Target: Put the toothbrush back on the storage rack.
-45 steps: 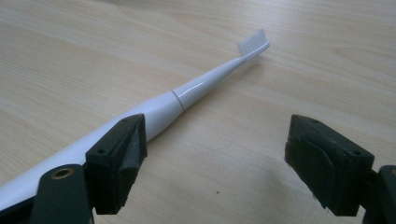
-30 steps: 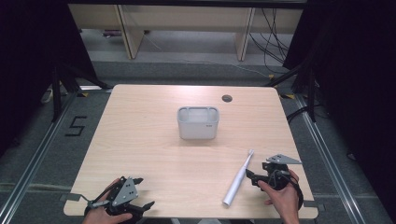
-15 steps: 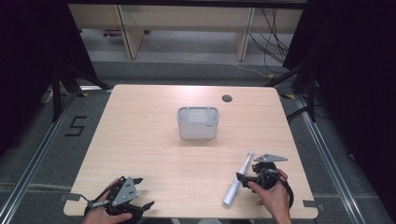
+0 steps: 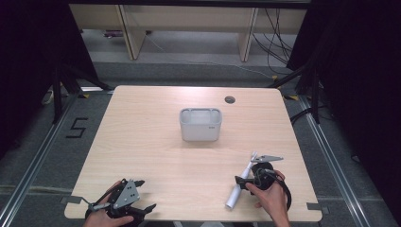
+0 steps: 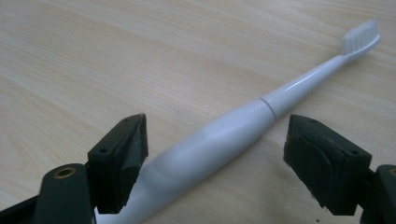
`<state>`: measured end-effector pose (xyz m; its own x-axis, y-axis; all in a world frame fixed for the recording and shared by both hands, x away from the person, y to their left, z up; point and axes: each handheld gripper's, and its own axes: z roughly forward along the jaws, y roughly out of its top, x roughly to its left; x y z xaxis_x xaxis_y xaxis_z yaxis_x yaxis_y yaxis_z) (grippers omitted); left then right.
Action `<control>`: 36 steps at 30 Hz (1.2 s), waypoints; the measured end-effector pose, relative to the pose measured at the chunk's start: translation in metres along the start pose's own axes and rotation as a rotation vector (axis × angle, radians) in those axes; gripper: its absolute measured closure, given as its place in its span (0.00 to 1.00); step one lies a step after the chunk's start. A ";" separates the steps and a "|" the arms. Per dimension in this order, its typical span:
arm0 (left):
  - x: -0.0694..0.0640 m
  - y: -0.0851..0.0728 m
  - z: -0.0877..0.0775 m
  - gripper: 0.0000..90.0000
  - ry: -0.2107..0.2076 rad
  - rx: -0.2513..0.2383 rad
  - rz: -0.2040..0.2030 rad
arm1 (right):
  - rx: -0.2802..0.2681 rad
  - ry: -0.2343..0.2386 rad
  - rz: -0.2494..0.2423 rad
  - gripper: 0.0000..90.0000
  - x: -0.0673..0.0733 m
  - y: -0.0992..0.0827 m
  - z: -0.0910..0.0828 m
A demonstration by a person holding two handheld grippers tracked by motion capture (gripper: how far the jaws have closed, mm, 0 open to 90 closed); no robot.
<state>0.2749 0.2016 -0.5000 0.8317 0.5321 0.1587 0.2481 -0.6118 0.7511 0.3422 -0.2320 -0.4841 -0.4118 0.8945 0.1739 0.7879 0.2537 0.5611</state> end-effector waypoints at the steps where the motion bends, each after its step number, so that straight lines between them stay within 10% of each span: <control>1: 0.000 0.000 0.000 0.16 0.001 -0.004 -0.006 | -0.004 -0.003 -0.004 0.25 0.000 0.000 0.001; 2: 0.000 0.000 0.000 0.16 0.001 -0.006 -0.004 | 0.006 0.001 0.037 0.25 0.003 0.000 0.002; 6: 0.000 0.000 0.000 0.16 -0.002 -0.001 -0.004 | 0.016 -0.007 -0.043 0.27 -0.004 0.002 0.005; 8: 0.000 0.000 0.000 0.16 0.001 -0.004 -0.005 | 0.019 -0.006 0.018 0.27 0.003 0.002 0.005; 36: -0.001 -0.001 0.001 0.16 0.017 -0.004 -0.003 | 0.133 0.010 -0.169 0.58 0.002 0.022 0.015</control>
<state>0.2746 0.2006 -0.5014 0.8224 0.5438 0.1672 0.2485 -0.6077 0.7543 0.3651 -0.2189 -0.4835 -0.5468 0.8319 0.0948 0.7608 0.4465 0.4711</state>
